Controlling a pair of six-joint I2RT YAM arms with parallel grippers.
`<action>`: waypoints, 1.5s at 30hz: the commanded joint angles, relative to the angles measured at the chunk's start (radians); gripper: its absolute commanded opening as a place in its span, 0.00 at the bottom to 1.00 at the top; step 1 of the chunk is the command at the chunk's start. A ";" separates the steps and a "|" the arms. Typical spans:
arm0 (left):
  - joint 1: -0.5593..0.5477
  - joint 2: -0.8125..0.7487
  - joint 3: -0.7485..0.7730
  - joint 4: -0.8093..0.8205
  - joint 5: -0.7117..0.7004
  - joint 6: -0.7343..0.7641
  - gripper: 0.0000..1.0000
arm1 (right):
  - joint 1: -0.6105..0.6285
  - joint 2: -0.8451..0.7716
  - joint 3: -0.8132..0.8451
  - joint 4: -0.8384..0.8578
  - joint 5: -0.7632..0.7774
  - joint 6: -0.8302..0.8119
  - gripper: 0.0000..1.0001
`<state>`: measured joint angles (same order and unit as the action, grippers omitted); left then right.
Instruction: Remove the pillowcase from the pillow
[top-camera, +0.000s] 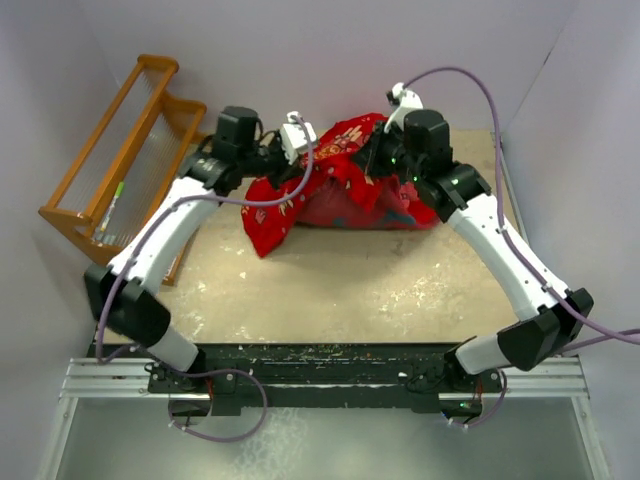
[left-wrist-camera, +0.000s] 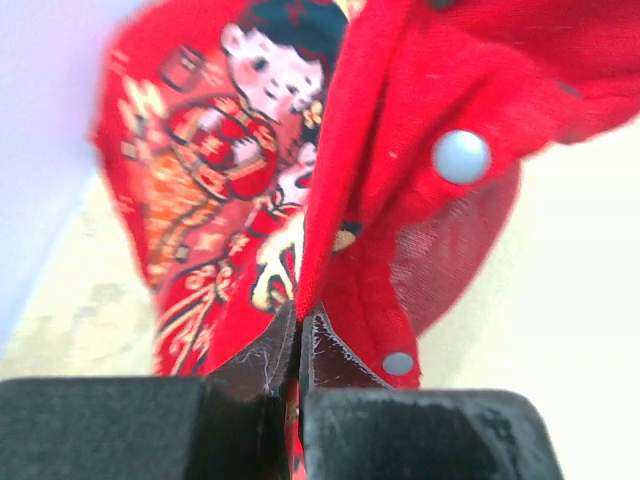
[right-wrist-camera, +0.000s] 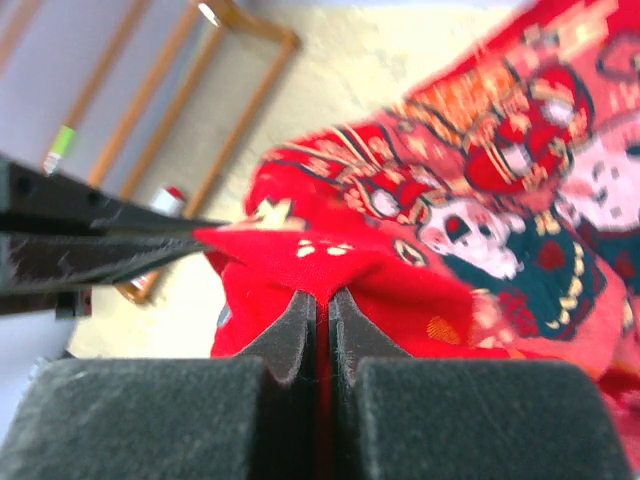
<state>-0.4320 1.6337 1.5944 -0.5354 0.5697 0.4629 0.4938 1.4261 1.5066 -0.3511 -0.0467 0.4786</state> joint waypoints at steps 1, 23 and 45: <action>0.013 -0.215 0.109 -0.055 -0.103 0.006 0.00 | 0.014 0.034 0.231 0.065 -0.015 -0.031 0.00; 0.066 -0.422 0.114 -0.396 0.076 -0.178 0.00 | 0.057 0.441 0.839 -0.098 -0.013 0.015 0.43; -0.032 -0.198 0.370 -0.237 -0.039 -0.301 0.00 | 0.601 -0.248 -0.154 0.132 0.397 0.290 0.69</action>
<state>-0.4446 1.4376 1.8946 -0.8528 0.5320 0.1913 1.0313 1.0782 1.3655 -0.2462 0.2764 0.6403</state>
